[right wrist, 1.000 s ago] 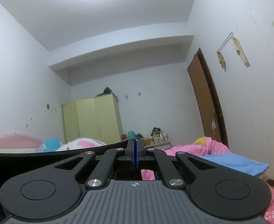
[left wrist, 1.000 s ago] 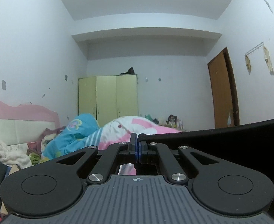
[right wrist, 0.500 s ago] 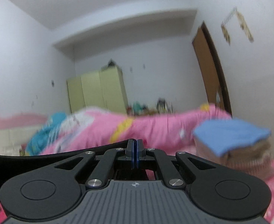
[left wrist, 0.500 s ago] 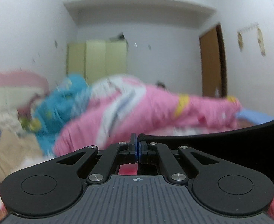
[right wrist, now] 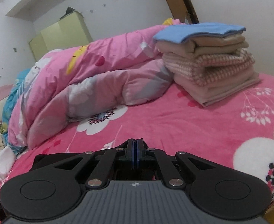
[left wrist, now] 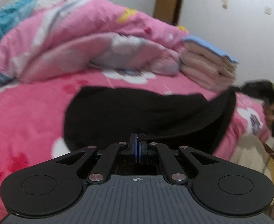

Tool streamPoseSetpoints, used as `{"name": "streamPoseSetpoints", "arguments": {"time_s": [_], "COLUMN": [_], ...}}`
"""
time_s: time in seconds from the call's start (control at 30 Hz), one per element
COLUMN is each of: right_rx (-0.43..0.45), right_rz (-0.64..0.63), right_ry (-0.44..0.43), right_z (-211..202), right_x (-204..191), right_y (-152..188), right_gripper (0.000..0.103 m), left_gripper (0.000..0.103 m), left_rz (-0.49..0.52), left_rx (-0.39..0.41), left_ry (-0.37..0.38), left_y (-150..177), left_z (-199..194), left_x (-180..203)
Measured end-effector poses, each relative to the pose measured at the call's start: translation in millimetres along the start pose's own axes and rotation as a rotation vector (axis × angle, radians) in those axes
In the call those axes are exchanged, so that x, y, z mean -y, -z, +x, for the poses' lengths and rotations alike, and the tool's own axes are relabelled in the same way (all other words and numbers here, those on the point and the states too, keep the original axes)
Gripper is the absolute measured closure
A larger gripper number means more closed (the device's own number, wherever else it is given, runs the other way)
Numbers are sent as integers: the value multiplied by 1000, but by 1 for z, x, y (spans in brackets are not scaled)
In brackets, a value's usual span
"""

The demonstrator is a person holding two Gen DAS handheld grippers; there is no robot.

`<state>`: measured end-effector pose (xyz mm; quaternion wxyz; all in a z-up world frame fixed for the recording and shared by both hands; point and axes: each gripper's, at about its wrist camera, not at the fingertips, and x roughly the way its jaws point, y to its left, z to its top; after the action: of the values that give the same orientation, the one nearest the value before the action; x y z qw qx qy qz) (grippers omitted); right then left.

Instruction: Fold clothes

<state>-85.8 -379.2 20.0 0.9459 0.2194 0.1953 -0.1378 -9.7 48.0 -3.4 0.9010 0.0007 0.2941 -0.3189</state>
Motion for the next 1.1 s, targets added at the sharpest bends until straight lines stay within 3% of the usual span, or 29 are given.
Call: {"name": "streamPoseSetpoints", "arguments": {"time_s": [0.2,0.3,0.4,0.53,0.63,0.77,0.83,0.87,0.93,1.03,1.1], "right_rx": [115,162,145,60,-36,-207,-304,-344,-386,-386,-377], "right_rz": [-145,-296,-424,-585,-690,-807,-860,-890,-942,-960,-899], "right_ry": [-96,-214,-338,-516,-662,-765,-765,-749,-708,-662,-646], "right_z": [20,39,66,102,125,149,162,167,172,168,163], "right_x": [-58,-127,-208,-327,-413,-490,-510,-515,-512,-493,-469], "right_y": [-63,-96,-112,-92,-52,14,44,56,71,70,52], "right_gripper": [102,102,102,102,102,100,95,79,58,52,44], "left_gripper": [102,102,102,102,102,102,100,100,98,96,94], "left_rz": [-43,-80,-137,-245,-303,-379,-418,-438,-473,-511,-521], "left_rx": [-2,22,60,103,109,118,123,122,119,125,131], "left_ry": [145,203,212,197,169,132,113,106,94,87,85], "left_y": [9,11,16,26,35,48,54,56,59,60,59], "left_z": [13,12,5,-11,-20,-33,-39,-41,-44,-46,-49], "left_x": [7,6,-5,-31,-48,-72,-84,-89,-98,-109,-111]}}
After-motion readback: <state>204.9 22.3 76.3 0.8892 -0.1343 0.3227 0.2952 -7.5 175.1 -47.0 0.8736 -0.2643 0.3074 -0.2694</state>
